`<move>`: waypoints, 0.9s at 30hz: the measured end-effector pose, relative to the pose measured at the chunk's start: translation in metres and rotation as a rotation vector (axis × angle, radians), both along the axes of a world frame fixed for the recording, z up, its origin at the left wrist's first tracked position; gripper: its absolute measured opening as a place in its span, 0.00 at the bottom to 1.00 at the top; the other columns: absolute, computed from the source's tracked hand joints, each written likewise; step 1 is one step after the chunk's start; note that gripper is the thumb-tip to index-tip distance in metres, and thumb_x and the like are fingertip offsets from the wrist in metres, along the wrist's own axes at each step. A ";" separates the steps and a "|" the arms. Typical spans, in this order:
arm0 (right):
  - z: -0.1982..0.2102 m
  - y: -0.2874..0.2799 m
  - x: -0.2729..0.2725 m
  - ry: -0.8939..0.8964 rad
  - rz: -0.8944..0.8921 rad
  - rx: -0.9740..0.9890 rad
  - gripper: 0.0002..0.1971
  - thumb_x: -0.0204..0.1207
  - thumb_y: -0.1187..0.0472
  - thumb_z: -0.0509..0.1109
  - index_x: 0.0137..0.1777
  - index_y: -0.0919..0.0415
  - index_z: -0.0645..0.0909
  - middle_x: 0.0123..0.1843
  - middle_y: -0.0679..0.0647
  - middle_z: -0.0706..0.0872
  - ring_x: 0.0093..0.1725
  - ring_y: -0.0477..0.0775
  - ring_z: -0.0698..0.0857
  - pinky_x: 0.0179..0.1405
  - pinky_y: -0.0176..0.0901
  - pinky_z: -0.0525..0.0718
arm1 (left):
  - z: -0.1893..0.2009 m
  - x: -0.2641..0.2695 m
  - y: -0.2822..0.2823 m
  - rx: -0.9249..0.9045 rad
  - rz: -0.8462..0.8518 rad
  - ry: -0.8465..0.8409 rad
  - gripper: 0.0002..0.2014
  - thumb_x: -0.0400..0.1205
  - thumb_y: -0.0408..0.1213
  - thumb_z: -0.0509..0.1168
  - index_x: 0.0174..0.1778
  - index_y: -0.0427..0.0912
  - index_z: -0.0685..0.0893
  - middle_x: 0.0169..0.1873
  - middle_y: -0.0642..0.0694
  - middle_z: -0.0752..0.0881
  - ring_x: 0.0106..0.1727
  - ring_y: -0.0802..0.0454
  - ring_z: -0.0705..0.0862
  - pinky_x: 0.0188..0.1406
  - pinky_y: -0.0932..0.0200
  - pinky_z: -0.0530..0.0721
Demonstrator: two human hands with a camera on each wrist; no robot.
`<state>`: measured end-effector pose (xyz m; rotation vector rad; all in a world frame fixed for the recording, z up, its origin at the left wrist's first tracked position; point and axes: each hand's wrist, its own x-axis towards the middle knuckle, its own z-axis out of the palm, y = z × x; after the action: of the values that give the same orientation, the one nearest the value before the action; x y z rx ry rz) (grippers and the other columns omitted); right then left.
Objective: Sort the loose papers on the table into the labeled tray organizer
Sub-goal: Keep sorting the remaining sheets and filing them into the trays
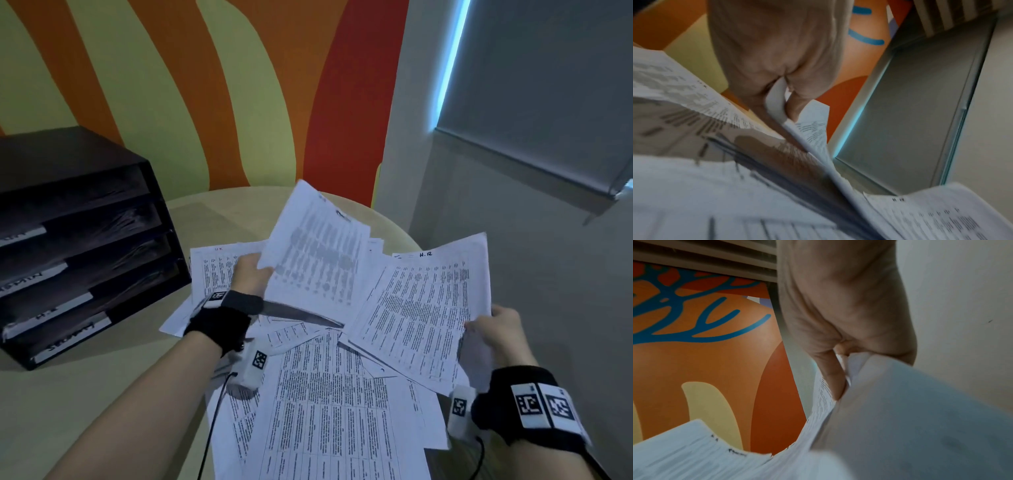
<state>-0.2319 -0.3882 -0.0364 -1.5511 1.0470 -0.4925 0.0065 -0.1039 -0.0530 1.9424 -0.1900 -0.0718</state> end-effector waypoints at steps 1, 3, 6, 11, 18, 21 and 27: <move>0.004 0.006 -0.002 -0.033 0.017 0.024 0.11 0.78 0.85 0.53 0.51 0.78 0.74 0.34 0.60 0.76 0.29 0.58 0.74 0.11 0.31 0.73 | 0.010 -0.003 0.006 -0.091 0.022 0.004 0.13 0.81 0.21 0.62 0.58 0.34 0.84 0.50 0.42 0.84 0.51 0.46 0.83 0.48 0.60 0.75; 0.015 0.018 -0.004 -0.093 0.018 0.063 0.11 0.78 0.85 0.52 0.53 0.78 0.74 0.34 0.59 0.76 0.28 0.58 0.73 0.08 0.29 0.70 | 0.028 -0.006 0.019 -0.224 0.060 0.054 0.15 0.84 0.24 0.62 0.68 0.31 0.79 0.57 0.45 0.82 0.56 0.48 0.81 0.55 0.59 0.76; 0.005 0.001 0.003 -0.077 0.001 0.100 0.09 0.79 0.84 0.57 0.54 0.78 0.75 0.37 0.60 0.78 0.33 0.59 0.75 0.24 0.30 0.78 | 0.044 -0.006 0.030 -0.403 0.013 0.225 0.20 0.85 0.26 0.62 0.74 0.29 0.74 0.67 0.41 0.82 0.65 0.43 0.82 0.71 0.46 0.76; -0.007 -0.010 0.015 -0.079 0.067 0.221 0.11 0.80 0.77 0.62 0.59 0.69 0.80 0.62 0.68 0.84 0.58 0.68 0.84 0.65 0.62 0.78 | 0.045 -0.026 0.011 -0.239 -0.178 0.324 0.15 0.84 0.25 0.63 0.68 0.31 0.79 0.59 0.35 0.87 0.60 0.36 0.86 0.61 0.38 0.84; -0.005 0.012 0.023 -0.233 0.131 0.437 0.20 0.86 0.46 0.58 0.58 0.62 0.83 0.52 0.60 0.91 0.54 0.62 0.89 0.53 0.58 0.85 | 0.001 -0.058 -0.039 0.135 -0.379 0.323 0.25 0.84 0.28 0.64 0.78 0.35 0.69 0.65 0.38 0.81 0.62 0.39 0.84 0.62 0.47 0.84; -0.013 0.021 0.028 -0.112 0.228 0.369 0.19 0.81 0.49 0.69 0.62 0.65 0.82 0.54 0.62 0.91 0.52 0.64 0.90 0.51 0.63 0.87 | -0.018 -0.065 -0.049 0.237 -0.458 0.358 0.34 0.83 0.34 0.66 0.84 0.42 0.59 0.77 0.35 0.71 0.75 0.34 0.73 0.75 0.39 0.71; -0.027 0.024 0.032 0.056 0.196 0.239 0.14 0.75 0.81 0.68 0.60 0.76 0.79 0.51 0.72 0.86 0.43 0.71 0.86 0.38 0.53 0.86 | -0.015 -0.052 -0.049 0.198 -0.315 0.220 0.27 0.80 0.41 0.71 0.70 0.30 0.72 0.61 0.31 0.79 0.51 0.38 0.84 0.45 0.61 0.86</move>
<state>-0.2001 -0.3638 -0.0636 -1.4418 0.9473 -0.1821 -0.0450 -0.1525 -0.0684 2.0677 -0.3512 -0.5274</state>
